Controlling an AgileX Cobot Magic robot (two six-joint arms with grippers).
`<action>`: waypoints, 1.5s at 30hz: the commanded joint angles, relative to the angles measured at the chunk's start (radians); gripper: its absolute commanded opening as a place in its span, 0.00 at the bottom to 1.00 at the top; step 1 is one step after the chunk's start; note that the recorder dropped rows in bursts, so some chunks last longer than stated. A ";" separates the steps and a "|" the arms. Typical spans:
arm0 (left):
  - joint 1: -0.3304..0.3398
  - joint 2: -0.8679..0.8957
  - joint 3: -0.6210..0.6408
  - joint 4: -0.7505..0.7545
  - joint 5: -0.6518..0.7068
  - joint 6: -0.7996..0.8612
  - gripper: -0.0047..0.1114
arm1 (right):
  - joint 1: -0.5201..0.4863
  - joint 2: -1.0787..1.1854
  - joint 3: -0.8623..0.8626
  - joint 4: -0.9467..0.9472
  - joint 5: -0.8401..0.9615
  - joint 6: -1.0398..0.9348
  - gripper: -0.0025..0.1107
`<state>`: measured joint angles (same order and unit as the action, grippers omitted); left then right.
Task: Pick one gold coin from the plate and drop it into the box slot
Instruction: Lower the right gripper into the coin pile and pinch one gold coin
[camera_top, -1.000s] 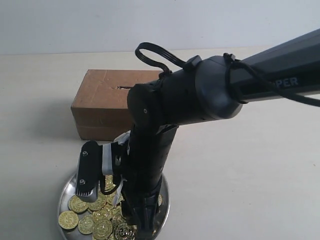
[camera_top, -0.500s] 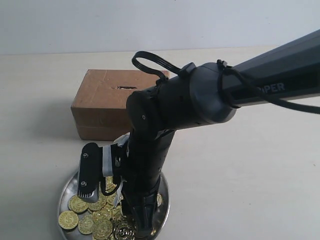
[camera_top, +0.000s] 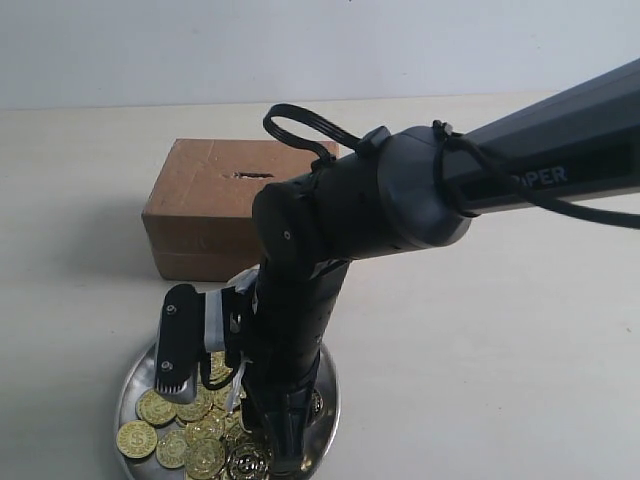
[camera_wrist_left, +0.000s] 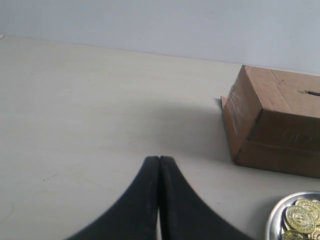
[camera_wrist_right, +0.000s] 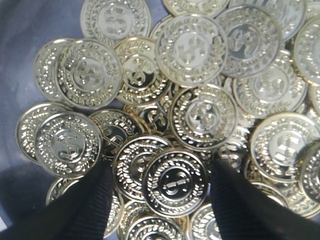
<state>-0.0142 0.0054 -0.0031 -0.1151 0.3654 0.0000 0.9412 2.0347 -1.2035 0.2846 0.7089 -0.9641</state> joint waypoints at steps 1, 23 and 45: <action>-0.005 -0.005 0.003 0.003 -0.005 0.000 0.04 | 0.002 0.004 -0.005 -0.004 0.006 0.008 0.51; -0.005 -0.005 0.003 0.003 -0.005 0.000 0.04 | 0.002 0.004 -0.005 -0.006 0.003 0.088 0.48; -0.005 -0.005 0.003 0.003 -0.005 0.000 0.04 | 0.002 0.004 -0.005 -0.008 -0.019 0.088 0.45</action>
<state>-0.0142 0.0054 -0.0031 -0.1151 0.3654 0.0000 0.9412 2.0382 -1.2035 0.2810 0.7052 -0.8770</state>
